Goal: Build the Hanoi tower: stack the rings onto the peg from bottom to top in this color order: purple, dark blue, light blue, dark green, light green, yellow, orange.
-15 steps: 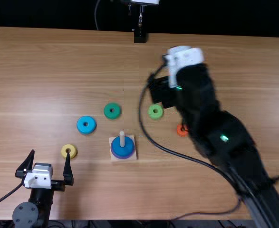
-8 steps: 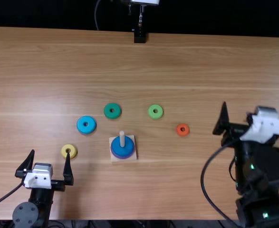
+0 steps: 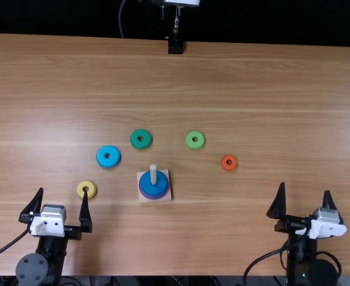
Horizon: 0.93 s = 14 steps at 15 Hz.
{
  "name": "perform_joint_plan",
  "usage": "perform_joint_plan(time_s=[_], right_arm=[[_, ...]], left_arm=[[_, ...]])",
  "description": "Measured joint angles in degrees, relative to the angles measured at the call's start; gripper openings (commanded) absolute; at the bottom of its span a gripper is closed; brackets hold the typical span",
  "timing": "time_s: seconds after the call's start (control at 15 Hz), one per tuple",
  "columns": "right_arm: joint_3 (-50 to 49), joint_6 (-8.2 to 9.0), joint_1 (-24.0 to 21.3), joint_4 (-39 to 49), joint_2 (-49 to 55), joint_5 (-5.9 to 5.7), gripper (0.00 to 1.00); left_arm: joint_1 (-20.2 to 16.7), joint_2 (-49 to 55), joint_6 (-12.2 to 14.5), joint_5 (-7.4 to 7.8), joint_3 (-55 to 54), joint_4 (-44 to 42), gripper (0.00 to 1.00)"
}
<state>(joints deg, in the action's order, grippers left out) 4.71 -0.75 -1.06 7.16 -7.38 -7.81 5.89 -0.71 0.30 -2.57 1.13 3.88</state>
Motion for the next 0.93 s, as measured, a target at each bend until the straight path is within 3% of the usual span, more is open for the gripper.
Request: perform_joint_plan(time_s=[0.27,0.93], right_arm=[[-3.4,-0.24,-0.2,-10.9,6.6,0.72,1.0],[-3.3,-0.22,-0.2,-11.7,6.7,0.96,1.0]], left_arm=[[0.0,0.0,0.0,0.02,0.0,0.0,1.0],[0.0,0.0,0.0,0.02,0.0,0.0,1.0]])
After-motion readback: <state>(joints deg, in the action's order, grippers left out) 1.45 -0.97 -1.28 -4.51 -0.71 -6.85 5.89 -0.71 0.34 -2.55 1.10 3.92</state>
